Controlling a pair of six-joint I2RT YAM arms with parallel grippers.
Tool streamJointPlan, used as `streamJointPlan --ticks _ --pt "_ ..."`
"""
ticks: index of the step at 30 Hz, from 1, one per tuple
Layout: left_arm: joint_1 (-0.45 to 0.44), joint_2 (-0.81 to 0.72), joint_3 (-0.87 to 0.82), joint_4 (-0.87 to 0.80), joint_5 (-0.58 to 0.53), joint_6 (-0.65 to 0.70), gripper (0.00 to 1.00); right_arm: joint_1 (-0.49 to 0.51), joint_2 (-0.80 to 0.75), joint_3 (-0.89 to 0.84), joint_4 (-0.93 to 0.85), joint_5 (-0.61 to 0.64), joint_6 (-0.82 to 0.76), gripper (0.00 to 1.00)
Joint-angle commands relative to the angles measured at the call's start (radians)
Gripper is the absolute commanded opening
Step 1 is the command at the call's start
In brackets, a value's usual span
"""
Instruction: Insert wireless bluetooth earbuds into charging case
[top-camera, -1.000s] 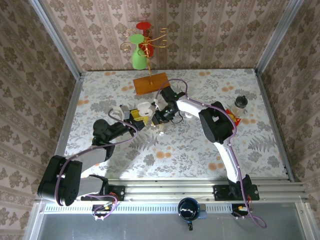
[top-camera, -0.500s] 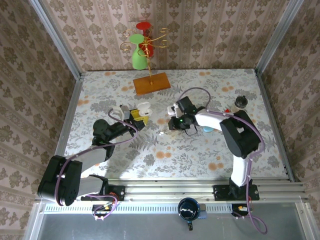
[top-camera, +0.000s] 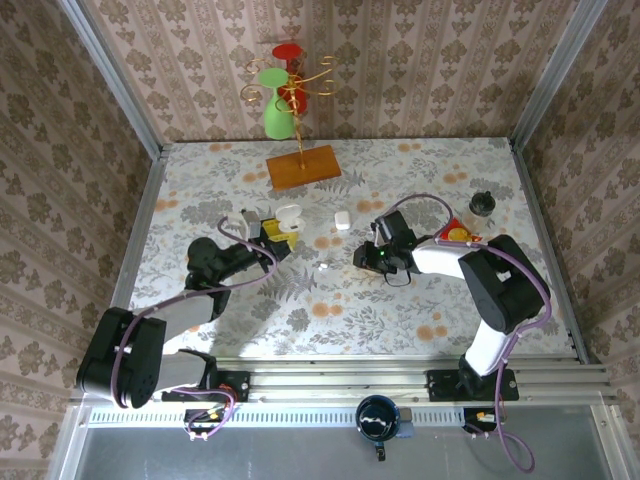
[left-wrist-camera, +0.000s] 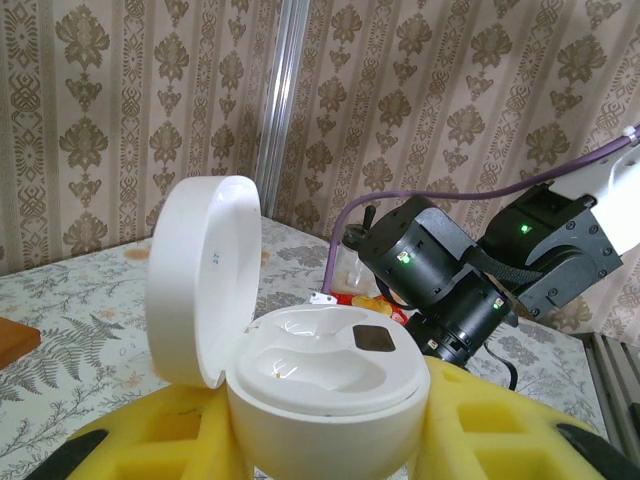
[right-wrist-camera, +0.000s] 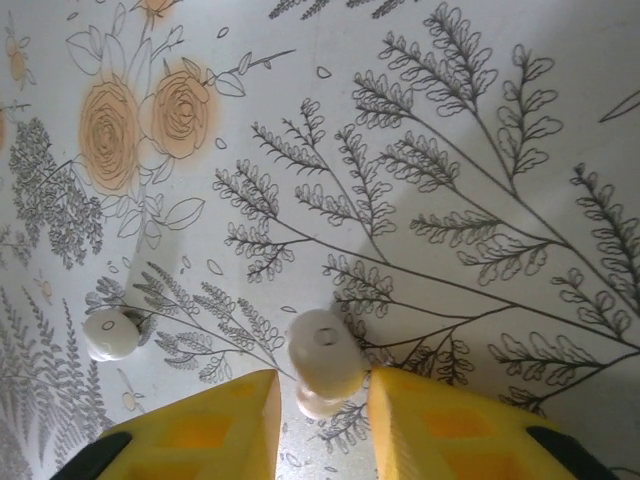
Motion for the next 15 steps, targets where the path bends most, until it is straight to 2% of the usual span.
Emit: streamJointPlan --ticks 1,6,11,15 --pt "-0.009 -0.003 0.030 0.005 0.012 0.022 0.25 -0.006 -0.049 -0.008 -0.054 0.065 -0.011 0.40" --pt "-0.011 0.002 0.031 0.002 0.013 0.031 0.25 -0.041 -0.069 -0.013 -0.058 0.018 -0.045 0.47" --pt "-0.016 0.016 0.034 0.009 0.019 0.033 0.25 -0.065 -0.024 0.039 -0.058 -0.099 -0.155 0.48" --pt "-0.017 0.025 0.035 0.021 0.033 0.023 0.25 -0.070 0.029 0.080 -0.059 -0.145 -0.191 0.48"
